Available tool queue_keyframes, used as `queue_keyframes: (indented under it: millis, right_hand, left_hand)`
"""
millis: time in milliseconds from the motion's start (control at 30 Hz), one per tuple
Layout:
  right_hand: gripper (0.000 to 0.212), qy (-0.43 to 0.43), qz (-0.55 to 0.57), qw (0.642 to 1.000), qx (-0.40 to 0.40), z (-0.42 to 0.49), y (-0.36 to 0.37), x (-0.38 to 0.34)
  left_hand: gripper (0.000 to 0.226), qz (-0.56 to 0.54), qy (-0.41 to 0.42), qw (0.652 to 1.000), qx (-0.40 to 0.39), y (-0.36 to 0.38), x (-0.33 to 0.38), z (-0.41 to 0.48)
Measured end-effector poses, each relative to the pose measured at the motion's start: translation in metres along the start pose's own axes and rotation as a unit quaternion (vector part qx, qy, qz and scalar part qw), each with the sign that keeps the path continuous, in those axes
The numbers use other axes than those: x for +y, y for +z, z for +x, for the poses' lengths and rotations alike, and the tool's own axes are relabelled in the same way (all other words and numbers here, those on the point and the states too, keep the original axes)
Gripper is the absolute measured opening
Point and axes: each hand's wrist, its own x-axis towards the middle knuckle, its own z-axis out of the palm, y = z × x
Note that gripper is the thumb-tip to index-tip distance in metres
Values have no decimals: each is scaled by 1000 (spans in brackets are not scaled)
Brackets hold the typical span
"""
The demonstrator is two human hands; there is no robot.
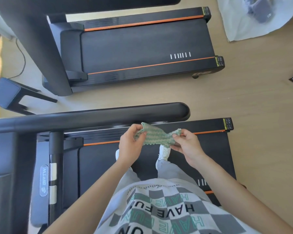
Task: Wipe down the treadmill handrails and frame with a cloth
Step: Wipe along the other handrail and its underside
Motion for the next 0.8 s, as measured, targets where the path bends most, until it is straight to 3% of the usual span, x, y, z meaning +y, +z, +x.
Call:
queue_keyframes:
  millis: [100,200,267,367,500,600,700,800]
  right_hand:
    - [14,19,-10,999,-26,-7,12,0]
    - [20,62,93,988,-102,-18,25,-3]
    - [34,90,166,971,-144,-23,31,-7]
    - [50,96,191,962,-167,-26,35,-8]
    - [35,84,184,968,-150,-24,36,-6]
    - [28,100,195,968,-120,-17,34,-3]
    - [26,117,209,967,-84,-9,30,1]
    - [26,142,256,955,-39,7,23,13]
  left_hand:
    - [16,148,121,980,45,6,3,-5]
    - [29,239,240,941,14,17,8,-12]
    - [39,257,260,930,-40,23,5,-14]
    - [46,278,281,915,-77,22,0,-18]
    - [41,301,334,883,-131,8,-4,-22]
    - [35,249,352,887,-162,-6,-7,-22]
    - [32,210,355,905,-105,-23,-7,-15]
    - [28,209,362,908,5,-44,2,-1]
